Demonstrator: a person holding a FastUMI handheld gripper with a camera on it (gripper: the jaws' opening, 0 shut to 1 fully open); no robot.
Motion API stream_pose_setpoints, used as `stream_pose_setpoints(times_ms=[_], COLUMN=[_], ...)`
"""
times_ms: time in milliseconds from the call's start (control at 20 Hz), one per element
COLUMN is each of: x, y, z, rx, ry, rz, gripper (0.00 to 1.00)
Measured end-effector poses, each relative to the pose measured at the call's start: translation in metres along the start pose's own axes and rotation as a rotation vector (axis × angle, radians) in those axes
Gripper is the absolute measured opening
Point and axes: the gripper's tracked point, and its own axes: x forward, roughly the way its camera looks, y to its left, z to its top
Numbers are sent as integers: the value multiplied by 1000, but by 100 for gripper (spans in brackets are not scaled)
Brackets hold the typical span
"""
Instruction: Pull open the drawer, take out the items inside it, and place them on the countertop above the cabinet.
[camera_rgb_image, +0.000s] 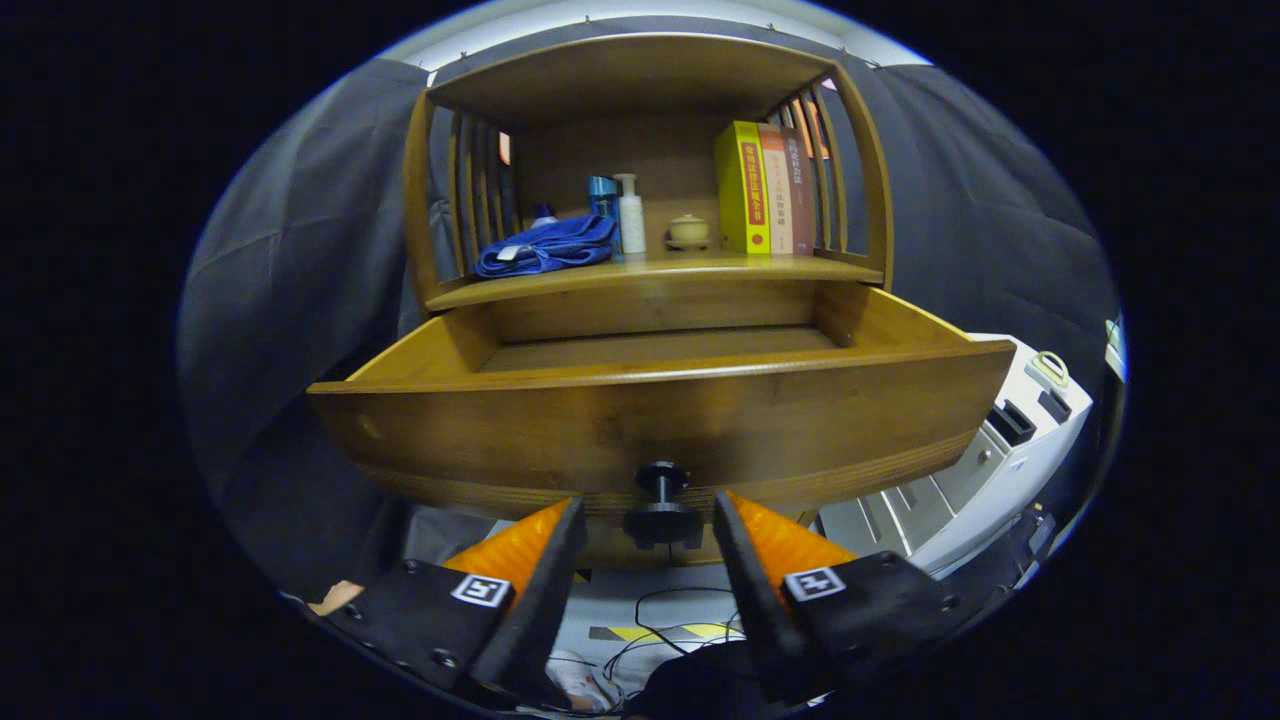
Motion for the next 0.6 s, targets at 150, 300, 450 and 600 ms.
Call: stream_pose_setpoints(times_ms=[150, 300, 450, 600], x=[-13, -16, -8, 7], y=[6, 2, 2, 0], z=[30, 54, 73, 94], rx=[-40, -64, -46, -60], ry=[-42, -64, -66, -56], rz=[17, 4, 7, 6], gripper=[97, 97, 97, 97])
